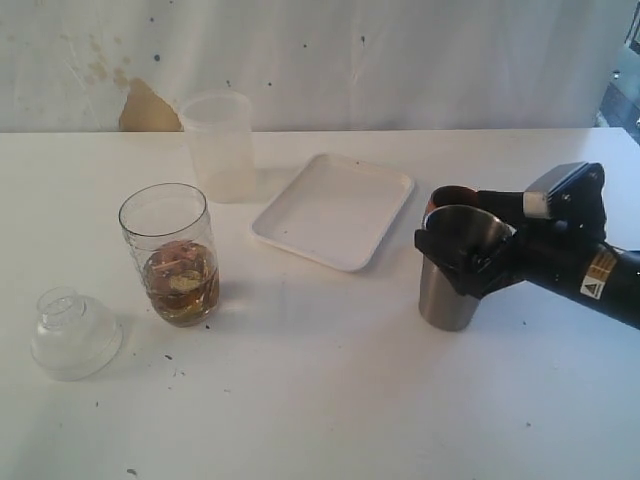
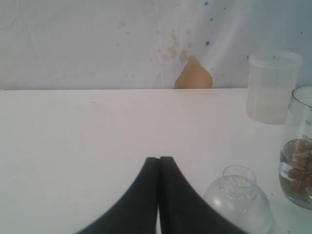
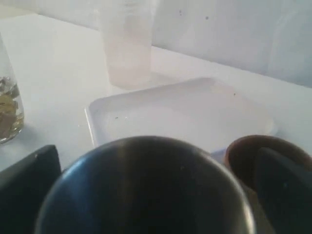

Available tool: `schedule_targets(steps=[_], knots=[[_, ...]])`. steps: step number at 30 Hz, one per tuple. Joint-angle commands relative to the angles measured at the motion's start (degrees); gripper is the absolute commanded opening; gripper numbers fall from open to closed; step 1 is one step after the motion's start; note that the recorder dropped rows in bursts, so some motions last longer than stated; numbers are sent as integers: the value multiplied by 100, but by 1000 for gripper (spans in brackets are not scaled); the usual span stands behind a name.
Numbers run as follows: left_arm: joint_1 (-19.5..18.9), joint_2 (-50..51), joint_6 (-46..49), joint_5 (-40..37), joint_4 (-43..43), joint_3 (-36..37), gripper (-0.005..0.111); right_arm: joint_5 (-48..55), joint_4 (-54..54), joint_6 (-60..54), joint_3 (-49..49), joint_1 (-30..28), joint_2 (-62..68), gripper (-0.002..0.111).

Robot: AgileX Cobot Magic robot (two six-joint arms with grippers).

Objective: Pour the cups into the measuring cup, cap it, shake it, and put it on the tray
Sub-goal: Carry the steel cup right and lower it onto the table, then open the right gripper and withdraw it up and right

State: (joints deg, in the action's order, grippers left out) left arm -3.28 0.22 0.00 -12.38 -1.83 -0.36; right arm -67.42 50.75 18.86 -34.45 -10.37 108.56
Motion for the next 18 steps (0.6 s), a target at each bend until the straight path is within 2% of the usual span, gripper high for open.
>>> schedule_targets(steps=[1,6,11,13,15,18], knots=[[4,-22,0,70,6,36,0,-240,-407,23,-34,-28,-373,105],[4,-22,0,70,6,36,0,-255,-465,572,-34,-28,-853,105],[4,-22,0,70,6,36,0,-255,20,912,-34,-28,-1384,105],[4,-22,0,70,6,36,0,-255,118,1400,-34,-28,-1677,104],[4,-22,0,70,6,36,0,-232,118,1984,-34,-28,-2012,100],[4,-22,0,70,6,36,0,158,163,2469,-34,-28,-2683,84]])
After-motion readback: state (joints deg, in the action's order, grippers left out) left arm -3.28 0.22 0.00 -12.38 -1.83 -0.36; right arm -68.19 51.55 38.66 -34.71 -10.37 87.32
